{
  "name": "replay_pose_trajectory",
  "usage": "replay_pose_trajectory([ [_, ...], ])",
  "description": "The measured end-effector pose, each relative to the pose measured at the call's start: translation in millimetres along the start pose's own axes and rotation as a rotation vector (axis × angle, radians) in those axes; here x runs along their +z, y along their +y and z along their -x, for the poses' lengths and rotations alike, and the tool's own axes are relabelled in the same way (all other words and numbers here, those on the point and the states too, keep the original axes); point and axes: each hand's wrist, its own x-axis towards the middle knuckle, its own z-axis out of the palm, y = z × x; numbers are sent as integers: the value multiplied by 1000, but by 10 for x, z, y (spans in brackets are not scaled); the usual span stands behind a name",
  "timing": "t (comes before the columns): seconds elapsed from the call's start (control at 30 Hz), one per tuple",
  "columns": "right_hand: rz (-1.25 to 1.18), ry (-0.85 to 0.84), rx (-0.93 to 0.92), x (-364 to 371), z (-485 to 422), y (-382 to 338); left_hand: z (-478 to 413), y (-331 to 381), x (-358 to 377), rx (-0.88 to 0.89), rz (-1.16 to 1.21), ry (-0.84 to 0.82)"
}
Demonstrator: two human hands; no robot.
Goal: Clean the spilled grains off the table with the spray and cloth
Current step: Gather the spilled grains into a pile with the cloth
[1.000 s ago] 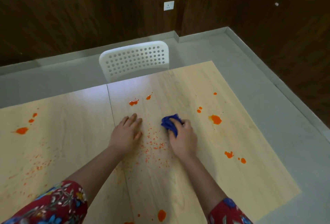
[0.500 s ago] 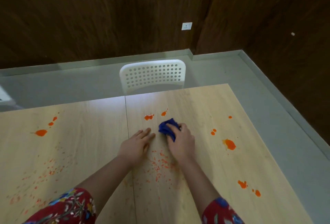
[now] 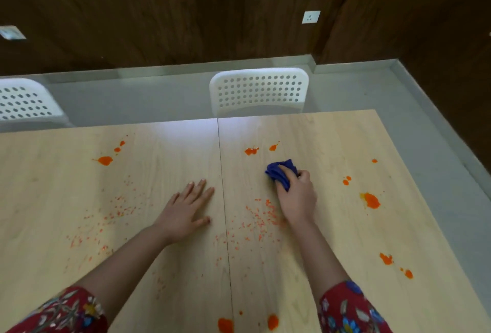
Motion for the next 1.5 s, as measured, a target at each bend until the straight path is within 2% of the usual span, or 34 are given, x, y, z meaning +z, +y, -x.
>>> replay_pose_trajectory([
  [0.1, -35, -125, -169, 104, 231, -245, -20, 45, 84, -27, 39, -40],
  [0.17, -189, -265, -198, 52, 237, -303, -43, 64, 107, -47, 60, -62],
  [0.2, -263, -263, -152, 11, 185, -288, -62, 75, 102, -52, 65, -73],
  [0.27, -276, -99, -25, -19, 24, -202, -73, 76, 92, -54, 76, -92],
  [0.33, -82, -1, 28, -9, -38, -134, -69, 66, 98, -55, 80, -89],
  [0.4, 23, -4, -42, 50, 48, -182, -63, 66, 103, -56, 76, -81],
  [0.57, -32, -120, -220, 135, 507, -340, -53, 63, 131, -54, 71, -51],
  [0.67, -166, 37, -83, -126, 535, -131, -60, 53, 130, -40, 75, -42],
  [0.73, -120, 136, 96, -364, 491, 174, -37, 66, 123, -44, 74, -37],
  [0.83, 2, 147, 358, -590, 584, 715, 14, 132, 135, -53, 47, 15],
  [0.9, 11, 154, 446, -571, 737, 899, 77, 192, 164, -72, 39, 57],
  [1.07, 7, 226, 383, -226, 844, 492, 312, 204, 292, -55, 24, 103],
  [1.13, -10, 201, 328, -53, 853, 151, 374, 193, 324, -49, 8, 115],
  [1.23, 17, 100, 144, 168, 890, -316, 390, 202, 290, -51, -2, 107],
  [1.33, -73, 54, 23, 191, 927, -444, 395, 209, 264, -50, -6, 95],
  [1.4, -149, 152, 68, 68, 921, -293, 395, 191, 277, -43, -11, 104],
  [1.5, -114, 263, 279, -166, 788, 176, 382, 176, 297, -41, -6, 104],
])
